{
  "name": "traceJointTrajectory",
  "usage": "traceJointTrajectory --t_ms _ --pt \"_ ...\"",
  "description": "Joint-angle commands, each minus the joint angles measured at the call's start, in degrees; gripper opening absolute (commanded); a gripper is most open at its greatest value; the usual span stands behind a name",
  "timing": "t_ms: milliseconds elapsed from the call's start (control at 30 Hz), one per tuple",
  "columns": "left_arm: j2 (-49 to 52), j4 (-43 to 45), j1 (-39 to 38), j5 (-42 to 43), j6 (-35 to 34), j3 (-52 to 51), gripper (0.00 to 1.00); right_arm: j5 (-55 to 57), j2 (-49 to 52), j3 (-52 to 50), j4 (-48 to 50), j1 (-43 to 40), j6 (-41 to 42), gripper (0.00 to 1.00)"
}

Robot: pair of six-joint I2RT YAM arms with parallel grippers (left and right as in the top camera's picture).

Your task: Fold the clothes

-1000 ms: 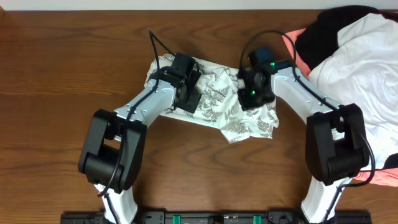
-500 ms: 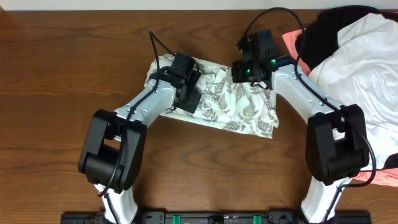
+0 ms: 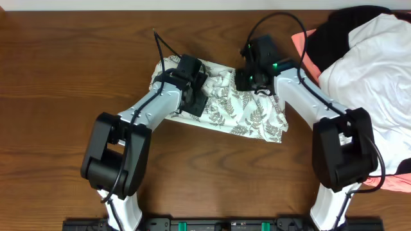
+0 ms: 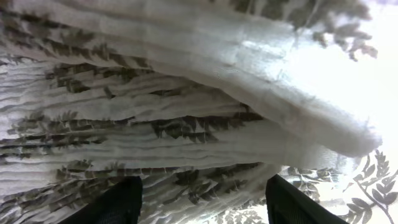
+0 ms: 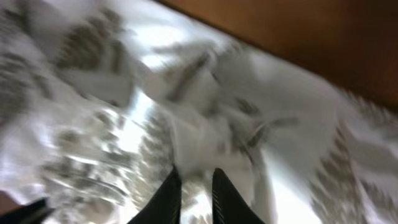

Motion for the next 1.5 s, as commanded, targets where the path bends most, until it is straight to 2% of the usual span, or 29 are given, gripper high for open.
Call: traceJointTrajectory --t_ms 0,100,233,467,633,800,1033,1233,1333,1467 --pt "0.6 -0.2 0.0 0.2 -0.5 -0.5 0.64 7.7 1.2 0.7 -2.5 0.1 -0.2 0.26" --pt "0.6 -0.2 0.0 0.2 -0.5 -0.5 0.64 12.6 1.1 0.7 -4.9 -0.3 -0.2 0.34" --pt "0.6 -0.2 0.0 0.2 -0.5 -0.5 0.64 13.3 0.6 0.7 -6.5 -1.4 -0.5 0.34" --pt "0.6 -0.2 0.0 0.2 -0.5 -0.5 0.64 2.8 -4.3 1.4 -8.1 -1.7 -8.0 0.28" --pt "0.6 -0.2 0.0 0.2 -0.5 -0.5 0.64 -1.5 -6.1 1.4 -18.0 -1.7 -9.7 0.19" --pt "0.6 -0.2 0.0 0.2 -0.5 -0.5 0.64 -1.3 -5.2 -0.6 -25.5 -1.7 -10.2 0.18" --pt "0.6 -0.2 0.0 0.2 -0.5 -0.5 0.64 -1.3 -5.1 -6.9 -22.9 -1.7 -10.3 0.19" --pt "0.6 -0.6 0.0 0.2 -0.5 -0.5 0.64 0.7 -5.1 -12.6 -15.1 -1.7 -10.3 0.23" --pt "0.6 -1.0 0.0 0.2 -0.5 -0.5 0.64 2.3 -5.1 -13.5 -12.7 -1.7 -10.3 0.27" --pt "0.6 -1.0 0.0 0.2 -0.5 -0.5 0.64 2.2 -5.1 -12.5 -12.7 -1.8 -10.3 0.27"
